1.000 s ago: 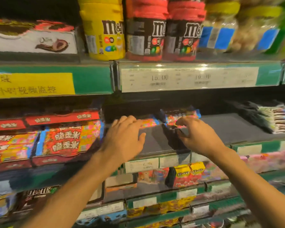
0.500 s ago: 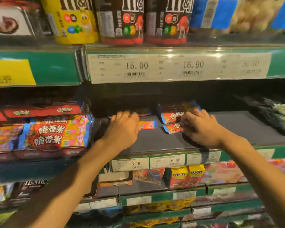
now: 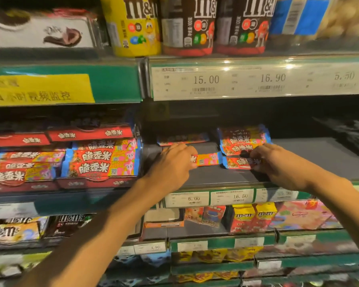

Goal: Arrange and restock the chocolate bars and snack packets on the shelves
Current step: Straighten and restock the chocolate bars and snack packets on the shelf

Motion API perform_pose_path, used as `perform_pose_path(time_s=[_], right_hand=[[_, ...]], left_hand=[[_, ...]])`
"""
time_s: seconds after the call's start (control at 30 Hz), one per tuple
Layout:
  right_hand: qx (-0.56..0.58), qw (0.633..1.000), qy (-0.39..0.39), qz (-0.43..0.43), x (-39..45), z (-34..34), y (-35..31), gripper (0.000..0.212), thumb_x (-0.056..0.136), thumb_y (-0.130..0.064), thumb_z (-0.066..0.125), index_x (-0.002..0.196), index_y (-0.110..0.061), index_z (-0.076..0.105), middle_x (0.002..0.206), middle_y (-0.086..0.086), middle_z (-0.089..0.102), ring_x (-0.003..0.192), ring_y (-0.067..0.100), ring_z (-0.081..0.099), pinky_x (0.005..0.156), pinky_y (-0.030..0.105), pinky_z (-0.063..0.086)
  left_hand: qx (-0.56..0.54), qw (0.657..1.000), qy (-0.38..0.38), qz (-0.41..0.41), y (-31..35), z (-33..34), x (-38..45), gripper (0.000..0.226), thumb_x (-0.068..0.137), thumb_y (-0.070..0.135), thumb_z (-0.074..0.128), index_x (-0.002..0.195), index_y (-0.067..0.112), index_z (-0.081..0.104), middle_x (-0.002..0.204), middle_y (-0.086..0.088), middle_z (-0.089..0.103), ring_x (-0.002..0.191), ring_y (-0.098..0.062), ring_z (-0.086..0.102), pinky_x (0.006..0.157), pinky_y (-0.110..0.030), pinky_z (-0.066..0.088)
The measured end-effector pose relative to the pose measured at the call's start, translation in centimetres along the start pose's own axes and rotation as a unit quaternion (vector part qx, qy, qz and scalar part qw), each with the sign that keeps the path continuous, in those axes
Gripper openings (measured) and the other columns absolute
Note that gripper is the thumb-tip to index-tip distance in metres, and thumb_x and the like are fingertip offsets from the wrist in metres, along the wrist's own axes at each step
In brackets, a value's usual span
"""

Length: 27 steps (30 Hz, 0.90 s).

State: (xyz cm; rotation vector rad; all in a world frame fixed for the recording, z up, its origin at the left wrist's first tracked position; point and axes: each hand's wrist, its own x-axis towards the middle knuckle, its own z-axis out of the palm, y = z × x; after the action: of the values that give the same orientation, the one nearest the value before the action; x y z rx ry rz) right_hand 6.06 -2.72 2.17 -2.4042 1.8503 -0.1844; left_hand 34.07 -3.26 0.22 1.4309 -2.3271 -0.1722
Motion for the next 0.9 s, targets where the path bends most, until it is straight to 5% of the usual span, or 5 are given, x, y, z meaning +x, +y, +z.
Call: perform_pose_path(time_s=[0.23, 0.43, 0.67, 0.9], right_hand=[[0.046, 0.989, 0.137, -0.025, -3.2, -1.1, -5.7, 0.033, 0.095, -0.024, 0.059, 0.126, -0.012, 0.057, 0.118, 0.011, 0.061, 0.103, 0.029, 0.056, 0.077, 0.032, 0.039], [0.062, 0.974, 0.197, -0.096, -4.5, -1.5, -15.3, 0.042, 0.090, -0.037, 0.047, 0.125, -0.016, 0.058, 0.112, 0.004, 0.061, 0.100, 0.022, 0.053, 0.078, 0.030, 0.036], [0.052, 0.956, 0.243, -0.154, -2.4, -0.7, -25.4, 0.038, 0.094, -0.031, 0.050, 0.126, -0.012, 0.058, 0.111, 0.006, 0.059, 0.100, 0.025, 0.051, 0.076, 0.022, 0.029], [0.015, 0.948, 0.275, -0.158, 1.6, -0.6, -31.3, 0.036, 0.096, -0.028, 0.054, 0.127, -0.010, 0.057, 0.114, 0.011, 0.061, 0.102, 0.031, 0.052, 0.078, 0.034, 0.037]], left_hand=[[0.062, 0.982, 0.162, 0.080, 0.1, -4.4, -4.5, 0.033, 0.095, 0.025, 0.051, 0.124, 0.013, 0.061, 0.114, -0.002, 0.062, 0.102, -0.023, 0.053, 0.086, -0.040, 0.045], [0.129, 0.964, 0.234, 0.012, -5.3, -9.9, -11.6, 0.033, 0.093, 0.020, 0.054, 0.124, 0.011, 0.061, 0.113, -0.008, 0.064, 0.102, -0.030, 0.055, 0.089, -0.037, 0.039], [0.164, 0.945, 0.277, -0.054, -13.9, -16.0, -16.5, 0.035, 0.095, 0.026, 0.046, 0.123, 0.011, 0.063, 0.109, -0.011, 0.063, 0.098, -0.035, 0.054, 0.090, -0.048, 0.043], [0.188, 0.940, 0.241, -0.151, -19.8, -20.9, -17.0, 0.035, 0.100, 0.028, 0.047, 0.118, 0.001, 0.063, 0.104, -0.027, 0.061, 0.100, -0.043, 0.052, 0.094, -0.051, 0.039]])
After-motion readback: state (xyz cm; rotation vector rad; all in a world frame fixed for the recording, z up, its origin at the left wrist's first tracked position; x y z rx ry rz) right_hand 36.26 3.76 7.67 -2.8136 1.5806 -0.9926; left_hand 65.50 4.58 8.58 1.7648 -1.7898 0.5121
